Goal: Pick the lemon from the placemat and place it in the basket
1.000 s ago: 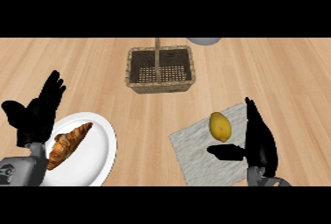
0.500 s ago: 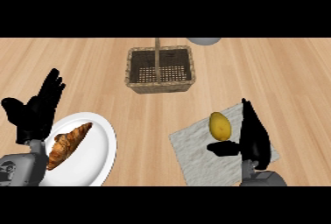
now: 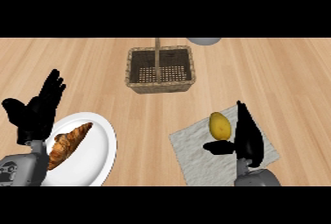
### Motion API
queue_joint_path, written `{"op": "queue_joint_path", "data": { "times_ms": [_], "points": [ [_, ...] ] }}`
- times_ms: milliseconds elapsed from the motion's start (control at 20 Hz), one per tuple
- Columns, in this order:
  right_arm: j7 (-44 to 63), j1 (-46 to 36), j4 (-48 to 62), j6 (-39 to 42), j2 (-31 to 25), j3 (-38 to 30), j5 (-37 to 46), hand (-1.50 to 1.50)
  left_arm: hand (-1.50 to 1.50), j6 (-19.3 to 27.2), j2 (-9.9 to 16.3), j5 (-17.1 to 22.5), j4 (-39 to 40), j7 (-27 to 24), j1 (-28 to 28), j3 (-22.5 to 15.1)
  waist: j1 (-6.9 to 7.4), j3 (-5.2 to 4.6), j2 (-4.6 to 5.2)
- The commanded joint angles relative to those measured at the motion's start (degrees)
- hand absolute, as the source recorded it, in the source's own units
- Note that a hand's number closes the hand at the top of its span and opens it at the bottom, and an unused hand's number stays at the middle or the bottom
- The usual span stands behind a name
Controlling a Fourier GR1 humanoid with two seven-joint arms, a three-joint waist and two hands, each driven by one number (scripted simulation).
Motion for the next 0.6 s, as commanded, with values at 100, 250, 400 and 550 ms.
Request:
{"op": "queue_joint_path", "data": {
  "times_ms": [100,250,400,550],
  "points": [
    [-1.46,1.20,2.50,-0.59,0.84,-0.57,0.10,-1.50,0.00,0.56,-2.04,-1.85,-1.66,0.83,0.42,-0.32,-0.03,0.01,0.01],
    [-3.11,-0.40,5.13,0.95,1.06,-0.15,-1.17,-1.50,0.00,0.09,-1.66,-2.20,1.62,-1.27,-0.82,0.36,-0.05,0.01,0.04],
    [-11.69,-3.74,11.53,3.22,-1.75,-3.36,-7.47,1.50,0.00,-2.08,1.14,0.19,0.80,0.48,-1.86,2.72,0.26,0.04,0.17],
    [-5.40,-3.70,8.83,6.58,-0.59,1.78,-1.75,1.50,0.00,1.25,-3.10,-3.23,-3.41,2.13,1.47,-1.84,0.33,0.02,0.01]
  ]
}}
